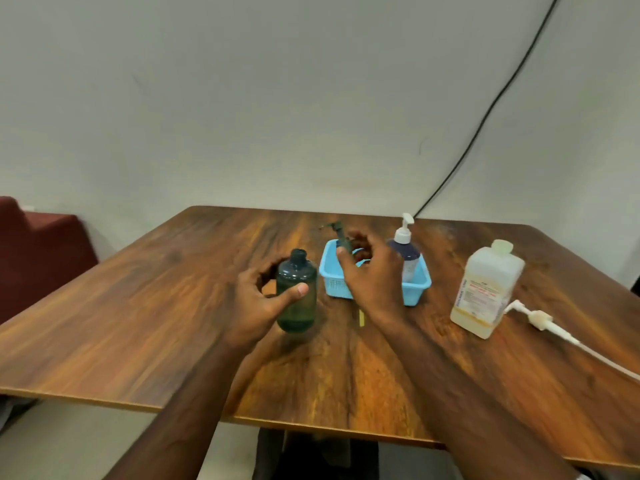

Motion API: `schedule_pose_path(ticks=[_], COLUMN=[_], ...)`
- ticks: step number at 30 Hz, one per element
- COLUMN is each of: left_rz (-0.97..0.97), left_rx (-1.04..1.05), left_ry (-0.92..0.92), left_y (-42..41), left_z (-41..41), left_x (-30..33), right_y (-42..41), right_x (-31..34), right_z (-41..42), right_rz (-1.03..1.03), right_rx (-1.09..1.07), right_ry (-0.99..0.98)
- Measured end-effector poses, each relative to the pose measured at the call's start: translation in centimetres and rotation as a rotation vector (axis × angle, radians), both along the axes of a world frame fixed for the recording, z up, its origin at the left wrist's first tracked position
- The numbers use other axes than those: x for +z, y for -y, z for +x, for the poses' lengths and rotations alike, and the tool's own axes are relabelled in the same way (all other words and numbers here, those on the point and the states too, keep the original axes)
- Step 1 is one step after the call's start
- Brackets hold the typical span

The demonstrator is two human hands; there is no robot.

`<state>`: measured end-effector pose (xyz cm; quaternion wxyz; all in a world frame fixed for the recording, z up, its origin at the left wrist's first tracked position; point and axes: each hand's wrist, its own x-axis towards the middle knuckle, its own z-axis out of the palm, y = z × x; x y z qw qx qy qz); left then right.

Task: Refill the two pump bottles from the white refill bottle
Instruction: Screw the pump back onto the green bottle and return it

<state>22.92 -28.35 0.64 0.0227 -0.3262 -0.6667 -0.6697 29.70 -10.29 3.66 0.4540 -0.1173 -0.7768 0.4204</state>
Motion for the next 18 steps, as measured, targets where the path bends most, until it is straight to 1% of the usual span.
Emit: schedule_pose_path(ticks=[4, 9, 13, 18], left_rz=[-0.015, 0.009, -0.015, -0.095], left_rx=[-0.11, -0.164, -0.186, -0.173], left_ry=[0.021, 0.051, 0.085, 0.059], left_y=[-5.8, -10.8, -12.8, -13.0], left_z=[1.3, 2.8, 3.1, 3.0], left_x=[0.0, -0.2, -1.4, -2.0], right_y=[-4.5, -8.2, -9.5, -10.3], right_x=[1.6, 3.2, 4.6, 6.7], right_z=[2.5, 3.9, 4.6, 4.9], right_rz=[-0.118, -0.254, -0.316, -0.391], right_rx=[-0.007, 0.008, 0.038, 0.113], right_ry=[-0.183, -0.372, -0.436, -0.514])
